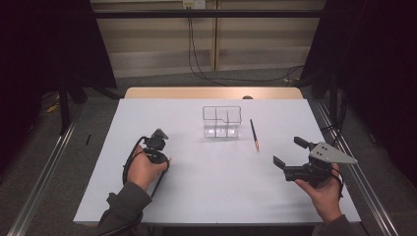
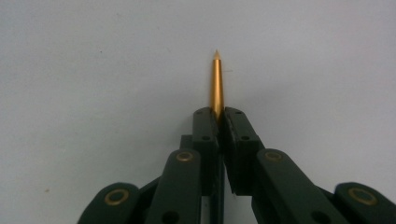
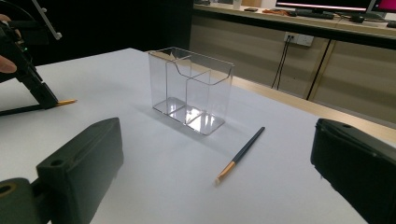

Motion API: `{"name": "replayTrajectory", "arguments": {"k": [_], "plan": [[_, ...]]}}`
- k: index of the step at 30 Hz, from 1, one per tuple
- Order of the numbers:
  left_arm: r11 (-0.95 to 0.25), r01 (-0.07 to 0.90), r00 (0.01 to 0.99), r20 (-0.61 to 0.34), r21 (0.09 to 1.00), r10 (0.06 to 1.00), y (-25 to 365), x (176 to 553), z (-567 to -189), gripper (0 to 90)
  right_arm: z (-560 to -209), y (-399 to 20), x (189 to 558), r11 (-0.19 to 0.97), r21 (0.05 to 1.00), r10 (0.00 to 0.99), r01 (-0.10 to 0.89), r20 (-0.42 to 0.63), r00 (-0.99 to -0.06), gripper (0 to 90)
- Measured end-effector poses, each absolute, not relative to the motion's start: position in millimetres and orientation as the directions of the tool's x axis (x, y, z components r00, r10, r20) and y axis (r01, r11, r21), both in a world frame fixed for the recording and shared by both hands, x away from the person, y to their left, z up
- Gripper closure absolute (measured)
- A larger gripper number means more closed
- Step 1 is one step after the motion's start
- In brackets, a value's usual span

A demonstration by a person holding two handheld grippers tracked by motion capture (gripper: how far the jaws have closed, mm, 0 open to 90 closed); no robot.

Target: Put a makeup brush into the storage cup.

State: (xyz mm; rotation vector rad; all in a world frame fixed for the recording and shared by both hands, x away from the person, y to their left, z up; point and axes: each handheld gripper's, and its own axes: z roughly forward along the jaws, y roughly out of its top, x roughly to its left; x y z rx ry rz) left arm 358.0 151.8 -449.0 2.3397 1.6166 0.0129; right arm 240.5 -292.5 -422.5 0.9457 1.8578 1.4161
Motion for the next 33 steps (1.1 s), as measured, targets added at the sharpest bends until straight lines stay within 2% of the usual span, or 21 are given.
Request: {"name": "replayTrajectory", "arguments": {"k": [4, 11, 21, 27, 33], "plan": [[-0.32, 0.914, 0.369, -0.183, 0.251, 0.911, 155.5, 358.3, -449.8, 84.2, -423.1, -293.2, 240.7, 0.171, 0.969, 0.828, 0.178, -0.044, -0.559, 1.9], [-0.345, 0.906, 0.388, -0.151, 0.245, 0.909, 151.6, 358.4, -448.7, 84.3, -422.7, -293.6, 240.8, 0.17, 0.97, 0.829, 0.172, -0.047, -0.558, 1.9], [-0.337, 0.906, 0.394, -0.218, 0.257, 0.893, 160.7, 360.5, -448.3, 84.4, -424.7, -294.9, 241.6, 0.171, 0.968, 0.832, 0.182, -0.042, -0.554, 1.8], [-0.363, 0.895, 0.416, -0.194, 0.259, 0.888, 158.7, 360.4, -446.9, 84.3, -424.2, -294.7, 241.0, 0.164, 0.969, 0.835, 0.184, -0.037, -0.55, 1.8], [-0.362, 0.881, 0.434, -0.216, 0.304, 0.875, 160.5, 360.9, -446.3, 84.3, -424.2, -296.7, 240.3, 0.163, 0.969, 0.838, 0.184, -0.037, -0.545, 1.7]]}}
